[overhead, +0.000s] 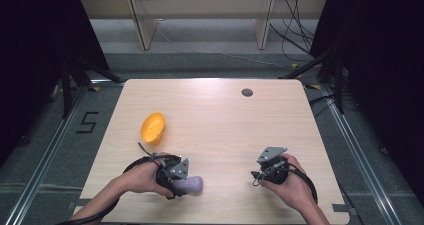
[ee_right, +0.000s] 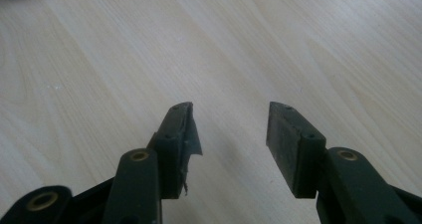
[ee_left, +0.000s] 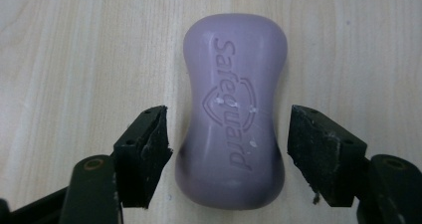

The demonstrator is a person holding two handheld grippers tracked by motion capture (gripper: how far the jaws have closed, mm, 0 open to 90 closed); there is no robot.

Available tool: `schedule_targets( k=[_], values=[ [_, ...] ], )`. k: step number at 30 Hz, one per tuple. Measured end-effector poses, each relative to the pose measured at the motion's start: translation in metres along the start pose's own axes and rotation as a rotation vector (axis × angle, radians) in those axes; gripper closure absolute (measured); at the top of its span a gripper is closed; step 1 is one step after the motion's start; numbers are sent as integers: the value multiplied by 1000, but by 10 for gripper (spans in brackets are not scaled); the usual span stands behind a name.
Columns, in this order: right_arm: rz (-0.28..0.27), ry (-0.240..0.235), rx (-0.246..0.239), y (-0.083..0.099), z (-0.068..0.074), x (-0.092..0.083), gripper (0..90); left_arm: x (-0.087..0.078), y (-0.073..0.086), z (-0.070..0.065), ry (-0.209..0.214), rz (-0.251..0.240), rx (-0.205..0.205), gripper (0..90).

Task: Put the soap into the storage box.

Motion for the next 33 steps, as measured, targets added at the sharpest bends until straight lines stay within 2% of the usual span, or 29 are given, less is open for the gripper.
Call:
schedule_targets(
  k=[2, 3, 4, 5, 6, 8, 11, 12, 14, 19, 28, 33],
  values=[
    [8, -7, 0, 1, 1, 0, 533, 1, -1, 1, 9, 54, 9, 322],
    [8, -7, 0, 1, 1, 0, 533, 1, -1, 1, 9, 54, 9, 322],
    [9, -9, 3, 1, 1, 0, 534, 3, -2, 1, 22, 92, 7, 322],
    [9, -9, 3, 1, 1, 0, 534, 3, -2, 1, 22, 92, 7, 322],
    [3, -5, -4, 1, 0, 1, 533, 3, -2, 2, 21, 122, 26, 322],
    [6, -7, -1, 1, 1, 1, 533, 6, -3, 2, 29, 166, 34, 328],
    [3, -2, -4, 1, 0, 1, 533, 8, -4, 2, 41, 187, 35, 352],
    [15, -24, 40, 2, 4, 1, 533, 9, -5, 2, 44, 196, 37, 359],
    [15, -19, 28, 2, 3, 1, 533, 11, -4, 1, 58, 231, 31, 363],
    [16, -21, 26, 2, 3, 1, 533, 12, -8, 1, 74, 255, 49, 391],
    [16, -24, 24, 3, 3, 1, 532, 12, -9, 0, 101, 304, 51, 411],
    [16, -26, 23, 3, 3, 1, 533, 13, -11, 0, 91, 344, 63, 414]
  ],
)
Point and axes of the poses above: each handheld gripper's, and its own axes: x roughly forward along the jaws, y roughly out of its underside, z roughly to its left, the point moved 9 cm from there along x, roughly forward along the jaws, and after that the axes turned 12 degrees about z, right-handed, at the moved point
